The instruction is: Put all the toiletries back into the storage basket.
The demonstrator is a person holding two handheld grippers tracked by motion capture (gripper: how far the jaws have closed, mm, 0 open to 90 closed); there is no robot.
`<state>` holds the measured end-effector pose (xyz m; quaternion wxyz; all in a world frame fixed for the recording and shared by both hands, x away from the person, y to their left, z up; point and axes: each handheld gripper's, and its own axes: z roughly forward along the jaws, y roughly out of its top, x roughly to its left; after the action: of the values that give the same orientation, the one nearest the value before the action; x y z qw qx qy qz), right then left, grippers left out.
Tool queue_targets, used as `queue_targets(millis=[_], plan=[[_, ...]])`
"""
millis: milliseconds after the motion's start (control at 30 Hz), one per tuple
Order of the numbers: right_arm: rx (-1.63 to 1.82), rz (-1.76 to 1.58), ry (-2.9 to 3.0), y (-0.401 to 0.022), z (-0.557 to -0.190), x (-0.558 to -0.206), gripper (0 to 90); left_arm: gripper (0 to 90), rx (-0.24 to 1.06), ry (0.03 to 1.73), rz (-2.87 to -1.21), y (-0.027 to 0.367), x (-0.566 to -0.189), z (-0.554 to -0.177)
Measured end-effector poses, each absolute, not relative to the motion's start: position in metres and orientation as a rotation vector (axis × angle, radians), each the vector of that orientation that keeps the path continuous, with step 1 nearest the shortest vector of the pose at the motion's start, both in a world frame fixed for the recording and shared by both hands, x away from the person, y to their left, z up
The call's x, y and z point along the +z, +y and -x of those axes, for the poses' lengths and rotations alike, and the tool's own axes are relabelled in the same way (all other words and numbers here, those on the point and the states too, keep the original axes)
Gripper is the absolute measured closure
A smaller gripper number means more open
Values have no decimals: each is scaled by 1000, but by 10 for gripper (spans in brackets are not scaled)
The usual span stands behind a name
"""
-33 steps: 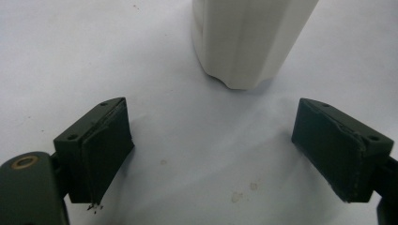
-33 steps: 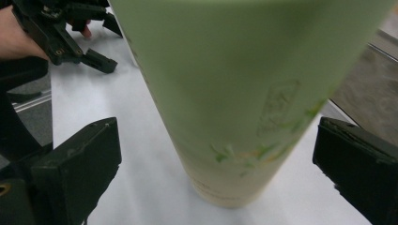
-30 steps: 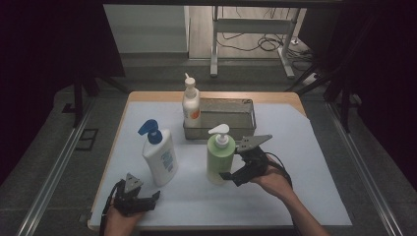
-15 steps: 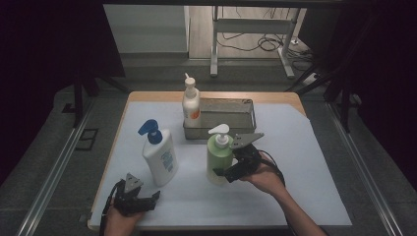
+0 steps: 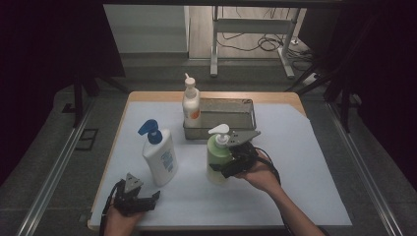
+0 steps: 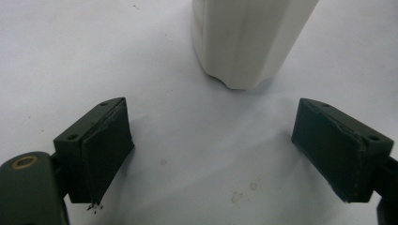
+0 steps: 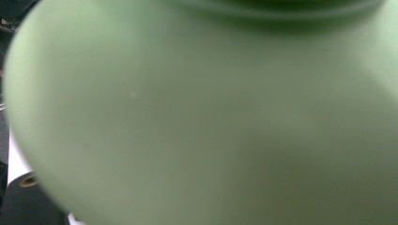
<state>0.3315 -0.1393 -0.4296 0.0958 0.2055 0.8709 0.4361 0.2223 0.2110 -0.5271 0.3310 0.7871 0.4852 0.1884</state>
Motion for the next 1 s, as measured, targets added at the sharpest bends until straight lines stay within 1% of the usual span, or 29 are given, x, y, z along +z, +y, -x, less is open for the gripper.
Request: queue_targets(millis=[533, 1000], plan=[[1224, -649, 2600, -136, -328, -423, 119, 119, 492, 1269, -2058, 211, -527, -222], [1231, -660, 2597, -135, -335, -395, 119, 118, 491, 1268, -2058, 211, -527, -223]])
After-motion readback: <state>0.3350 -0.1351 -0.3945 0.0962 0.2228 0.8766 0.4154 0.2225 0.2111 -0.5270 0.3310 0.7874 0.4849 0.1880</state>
